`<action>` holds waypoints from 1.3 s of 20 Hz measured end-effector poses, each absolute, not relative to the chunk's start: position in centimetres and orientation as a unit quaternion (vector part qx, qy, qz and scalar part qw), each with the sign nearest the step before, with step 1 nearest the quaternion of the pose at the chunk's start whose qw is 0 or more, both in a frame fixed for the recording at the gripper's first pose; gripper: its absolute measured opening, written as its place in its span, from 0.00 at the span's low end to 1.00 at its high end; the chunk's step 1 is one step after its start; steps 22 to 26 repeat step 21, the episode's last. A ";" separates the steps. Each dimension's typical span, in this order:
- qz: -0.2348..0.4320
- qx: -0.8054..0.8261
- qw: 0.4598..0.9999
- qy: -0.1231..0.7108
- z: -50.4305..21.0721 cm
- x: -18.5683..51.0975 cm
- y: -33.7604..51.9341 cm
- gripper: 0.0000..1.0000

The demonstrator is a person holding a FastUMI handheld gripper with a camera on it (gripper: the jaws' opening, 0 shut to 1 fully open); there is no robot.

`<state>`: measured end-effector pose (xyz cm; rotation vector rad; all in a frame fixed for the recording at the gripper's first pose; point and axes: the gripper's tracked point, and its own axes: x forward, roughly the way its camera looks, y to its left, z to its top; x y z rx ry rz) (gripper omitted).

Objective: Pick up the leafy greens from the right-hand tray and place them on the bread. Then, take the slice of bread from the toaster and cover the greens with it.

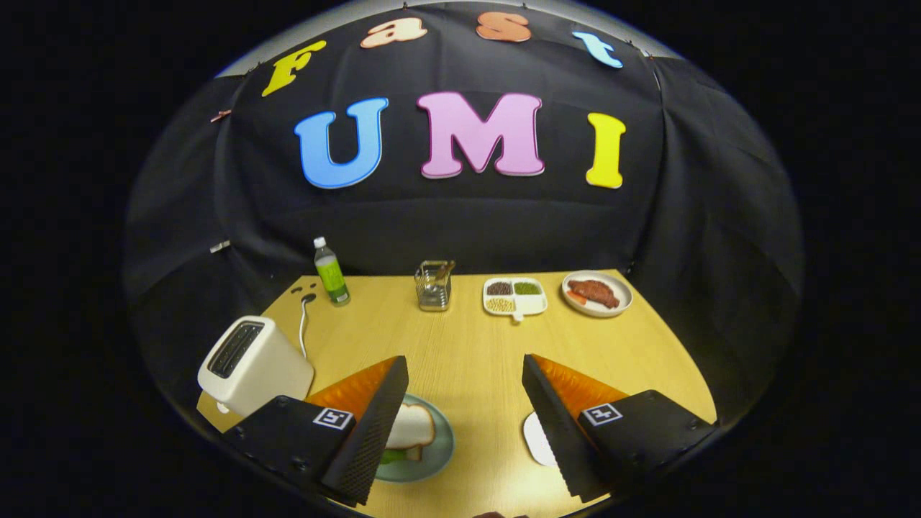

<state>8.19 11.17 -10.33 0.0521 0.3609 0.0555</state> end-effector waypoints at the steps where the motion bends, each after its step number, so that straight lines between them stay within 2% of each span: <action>1: 0.022 0.023 0.987 0.157 -8.5 8.4 10.2 0.99; 5: 0.007 0.018 0.996 0.083 -2.3 8.2 5.9 0.99; 11: -0.007 0.026 0.999 0.021 3.2 7.1 -1.9 0.99; 17: 0.008 0.030 0.999 0.027 2.4 6.3 -6.1 0.99; 21: 0.033 -0.002 0.999 0.024 2.0 5.1 -7.1 0.99; 26: 0.033 -0.002 0.999 0.024 2.0 5.1 -7.1 0.99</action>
